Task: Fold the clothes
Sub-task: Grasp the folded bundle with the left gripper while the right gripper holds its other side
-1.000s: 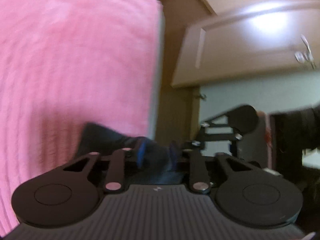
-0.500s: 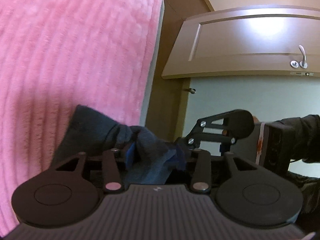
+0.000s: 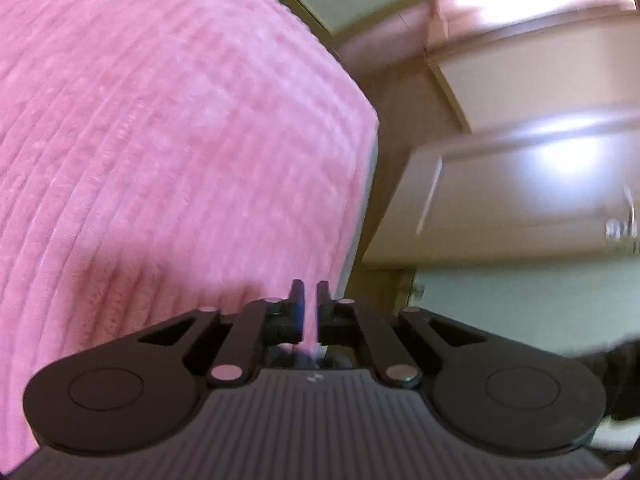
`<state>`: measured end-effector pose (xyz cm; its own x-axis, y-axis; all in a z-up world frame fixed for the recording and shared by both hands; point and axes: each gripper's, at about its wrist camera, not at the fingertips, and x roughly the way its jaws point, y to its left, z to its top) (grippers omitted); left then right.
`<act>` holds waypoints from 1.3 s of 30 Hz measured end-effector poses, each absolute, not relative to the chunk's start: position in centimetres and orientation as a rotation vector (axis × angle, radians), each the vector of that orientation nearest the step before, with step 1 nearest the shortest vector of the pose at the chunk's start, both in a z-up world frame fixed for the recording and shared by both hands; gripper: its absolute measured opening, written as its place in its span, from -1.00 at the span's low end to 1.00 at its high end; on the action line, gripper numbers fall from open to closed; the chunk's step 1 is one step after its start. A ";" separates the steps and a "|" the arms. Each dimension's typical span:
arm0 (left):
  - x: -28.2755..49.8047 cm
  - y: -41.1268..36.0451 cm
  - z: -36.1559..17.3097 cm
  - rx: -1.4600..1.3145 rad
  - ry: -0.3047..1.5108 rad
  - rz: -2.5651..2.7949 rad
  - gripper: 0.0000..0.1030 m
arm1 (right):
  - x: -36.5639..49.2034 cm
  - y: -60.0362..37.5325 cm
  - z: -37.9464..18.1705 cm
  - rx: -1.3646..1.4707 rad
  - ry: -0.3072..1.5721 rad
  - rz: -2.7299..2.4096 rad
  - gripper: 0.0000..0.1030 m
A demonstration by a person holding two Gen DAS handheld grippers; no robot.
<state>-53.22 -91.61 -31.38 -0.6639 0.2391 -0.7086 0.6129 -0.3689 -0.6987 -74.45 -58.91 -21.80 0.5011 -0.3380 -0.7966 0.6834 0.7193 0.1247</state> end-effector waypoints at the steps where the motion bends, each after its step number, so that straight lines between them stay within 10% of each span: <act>1: -53.5 -90.9 -31.3 1.167 1.586 -2.158 -0.60 | -74.5 -59.3 -21.6 0.478 0.825 -0.647 -0.72; 5: -54.7 -88.4 -31.5 1.276 1.507 -2.241 -0.54 | -74.8 -61.2 -21.3 0.577 0.769 -0.663 -0.72; 7: -54.8 -87.9 -32.5 1.300 1.417 -2.194 -0.90 | -76.0 -62.4 -22.1 0.733 0.733 -0.677 -0.72; 10: -53.9 -88.1 -34.2 1.309 1.320 -2.102 -0.91 | -78.5 -63.4 -23.3 0.945 0.670 -0.701 -0.71; 14: -51.8 -88.5 -34.1 1.288 1.290 -2.024 -0.83 | -79.8 -62.7 -22.4 0.965 0.643 -0.717 -0.09; 27: -46.6 -85.1 -28.6 1.041 1.313 -2.046 -0.55 | -78.6 -69.1 -25.1 1.335 0.508 -0.669 -0.11; 29: -45.5 -83.6 -28.1 1.022 1.317 -2.037 -0.55 | -78.0 -69.3 -24.0 1.248 0.552 -0.653 -0.56; 37: -44.0 -78.4 -29.0 1.007 1.313 -1.999 -0.55 | -76.8 -68.7 -24.0 1.000 0.576 -0.561 -0.61; 39: -44.4 -78.1 -29.3 1.003 1.296 -1.998 -0.55 | -78.4 -69.6 -26.2 1.114 0.553 -0.644 0.31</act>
<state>-44.41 -78.06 -29.26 -0.5701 -0.0490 -0.8201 0.7688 -0.3837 -0.5115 -78.38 -69.60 -26.17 0.6948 -0.1925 -0.6929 0.7141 0.2984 0.6332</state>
